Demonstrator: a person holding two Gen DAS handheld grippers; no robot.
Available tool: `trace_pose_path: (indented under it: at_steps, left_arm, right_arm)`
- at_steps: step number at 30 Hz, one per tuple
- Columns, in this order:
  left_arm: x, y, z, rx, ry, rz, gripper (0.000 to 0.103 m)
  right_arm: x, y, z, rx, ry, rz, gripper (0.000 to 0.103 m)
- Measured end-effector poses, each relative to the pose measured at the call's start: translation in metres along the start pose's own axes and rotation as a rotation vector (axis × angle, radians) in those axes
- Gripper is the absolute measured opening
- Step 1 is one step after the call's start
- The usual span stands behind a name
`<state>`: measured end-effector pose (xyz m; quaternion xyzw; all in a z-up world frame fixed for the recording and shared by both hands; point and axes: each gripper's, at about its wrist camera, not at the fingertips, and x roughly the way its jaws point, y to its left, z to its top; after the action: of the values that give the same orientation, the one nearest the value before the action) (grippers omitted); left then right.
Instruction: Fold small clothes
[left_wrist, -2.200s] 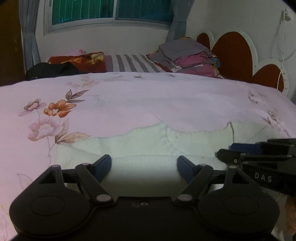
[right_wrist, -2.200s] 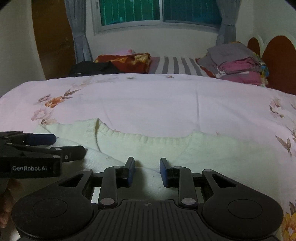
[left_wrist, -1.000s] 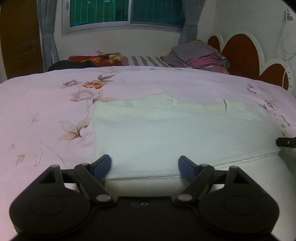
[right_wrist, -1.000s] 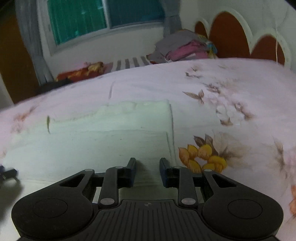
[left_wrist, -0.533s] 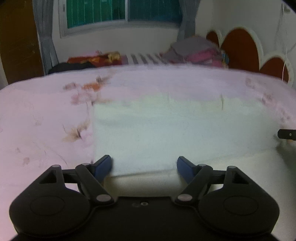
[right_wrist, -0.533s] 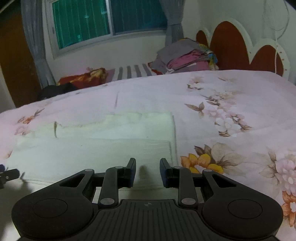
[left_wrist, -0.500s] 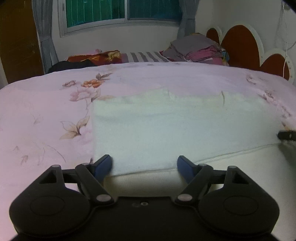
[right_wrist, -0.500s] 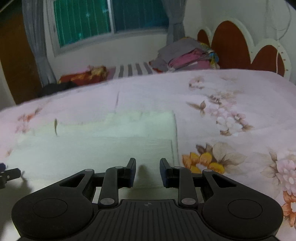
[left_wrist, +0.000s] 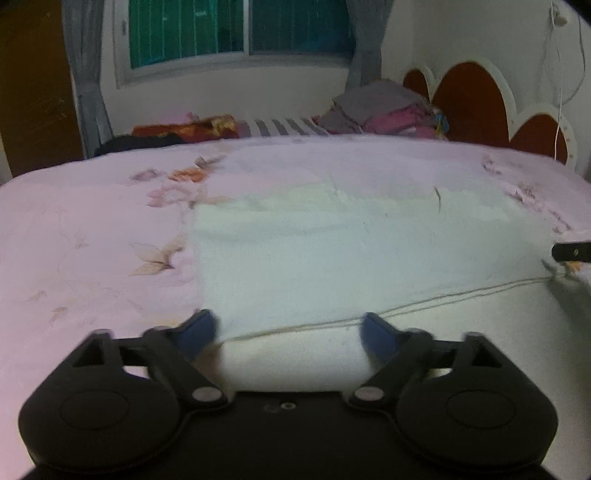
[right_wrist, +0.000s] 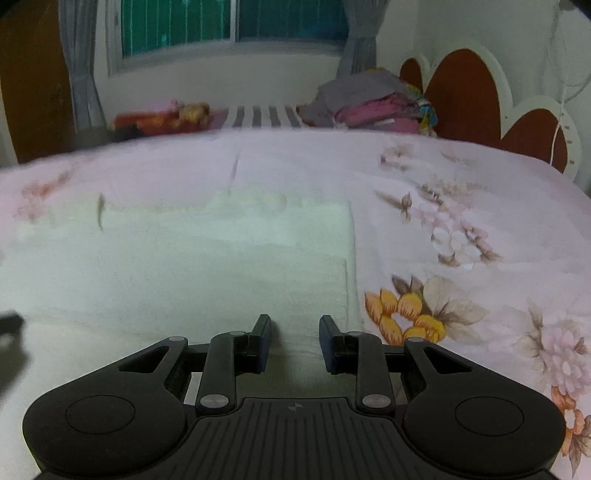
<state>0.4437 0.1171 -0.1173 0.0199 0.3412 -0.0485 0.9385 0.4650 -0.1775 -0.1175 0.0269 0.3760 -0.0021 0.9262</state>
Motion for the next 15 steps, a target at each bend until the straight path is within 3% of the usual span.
trace_pose_path:
  at_steps: [2,3,4,5,8,12,15]
  left_arm:
    - [-0.017,0.009,-0.009,-0.012,-0.030,0.002,0.100]
    - [-0.024,0.013,-0.013,-0.013,-0.025,-0.005,0.100]
    - [-0.031,0.017,-0.018,-0.013,-0.015,-0.002,0.100]
    - [-0.038,0.021,-0.023,-0.010,-0.003,0.000,0.100]
    - [-0.061,0.035,-0.042,-0.021,0.023,-0.019,0.094]
    - [-0.090,0.054,-0.069,-0.080,0.077,-0.041,0.080]
    - [-0.112,0.056,-0.093,-0.093,0.084,-0.051,0.080]
  right_arm:
    - [-0.016,-0.006,0.002,0.049,-0.042,0.031,0.030]
    - [-0.022,-0.008,0.000,0.068,-0.043,0.039,0.056]
    - [-0.027,-0.010,-0.002,0.085,-0.044,0.042,0.090]
    - [-0.033,-0.012,-0.005,0.097,-0.053,0.051,0.094]
    - [-0.055,-0.014,-0.019,0.092,-0.048,0.088,0.094]
    - [-0.077,-0.027,-0.041,0.148,-0.018,0.129,0.091]
    - [-0.090,-0.040,-0.058,0.195,0.028,0.152,0.055]
